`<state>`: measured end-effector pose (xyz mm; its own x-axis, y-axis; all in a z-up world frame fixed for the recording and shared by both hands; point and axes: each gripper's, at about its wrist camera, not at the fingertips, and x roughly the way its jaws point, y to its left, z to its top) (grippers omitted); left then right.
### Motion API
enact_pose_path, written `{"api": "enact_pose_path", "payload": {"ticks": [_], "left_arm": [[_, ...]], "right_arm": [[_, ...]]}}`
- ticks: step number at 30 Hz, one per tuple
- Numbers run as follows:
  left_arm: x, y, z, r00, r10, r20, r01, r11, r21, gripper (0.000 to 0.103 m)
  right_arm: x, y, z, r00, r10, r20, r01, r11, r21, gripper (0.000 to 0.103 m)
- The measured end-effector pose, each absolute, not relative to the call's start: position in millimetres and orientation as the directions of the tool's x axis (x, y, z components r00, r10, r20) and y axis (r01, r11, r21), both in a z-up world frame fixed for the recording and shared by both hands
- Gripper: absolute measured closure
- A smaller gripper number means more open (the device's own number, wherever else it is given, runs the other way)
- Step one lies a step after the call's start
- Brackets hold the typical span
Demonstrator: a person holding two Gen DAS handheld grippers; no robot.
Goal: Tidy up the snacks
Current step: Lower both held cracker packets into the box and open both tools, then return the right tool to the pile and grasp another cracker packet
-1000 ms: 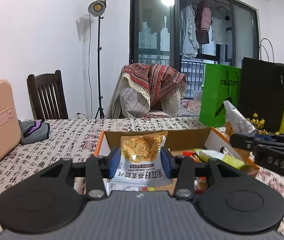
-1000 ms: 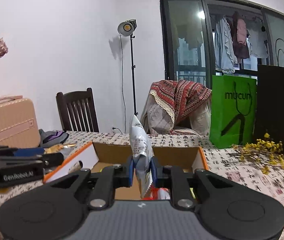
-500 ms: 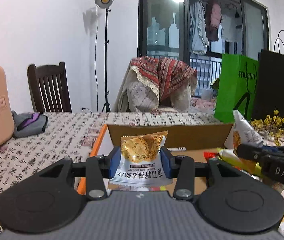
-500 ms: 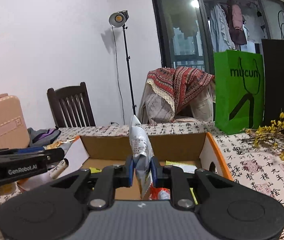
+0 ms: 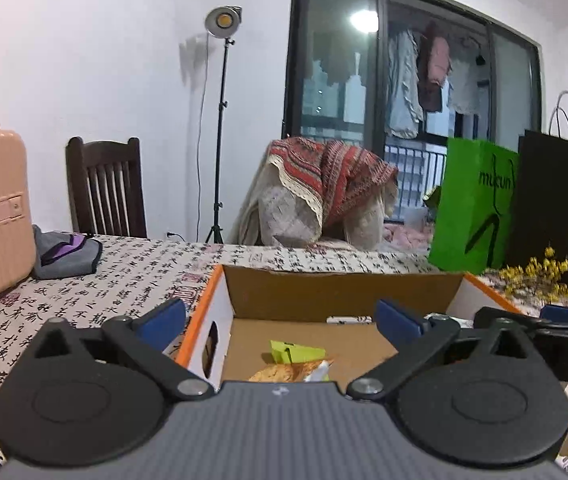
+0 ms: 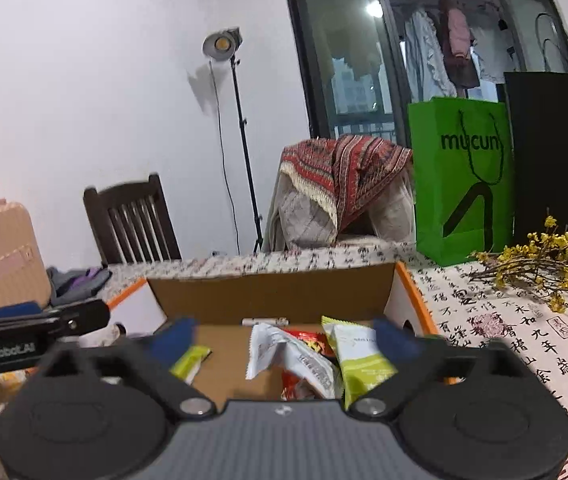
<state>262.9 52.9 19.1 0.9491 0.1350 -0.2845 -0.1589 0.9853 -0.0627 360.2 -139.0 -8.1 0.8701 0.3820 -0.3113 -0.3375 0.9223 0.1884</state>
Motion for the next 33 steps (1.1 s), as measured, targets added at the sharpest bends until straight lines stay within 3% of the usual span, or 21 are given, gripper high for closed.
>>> {"api": "enact_pose_path", "payload": {"ticks": [19, 33], "left_arm": [[253.2, 58.3, 41.3, 0.952, 0.162, -0.261, -0.194, 0.975, -0.104, 0.0], [203.0, 59.0, 56.6, 0.947, 0.144, -0.288, -0.175, 0.981, -0.084, 0.0]], "right_arm": [[338.2, -145.3, 22.6, 0.889, 0.372, -0.267, -0.35, 0.928, 0.129, 0.0], [289.2, -169.4, 33.1, 0.889, 0.335, -0.313, -0.322, 0.942, 0.094, 0.0]]}}
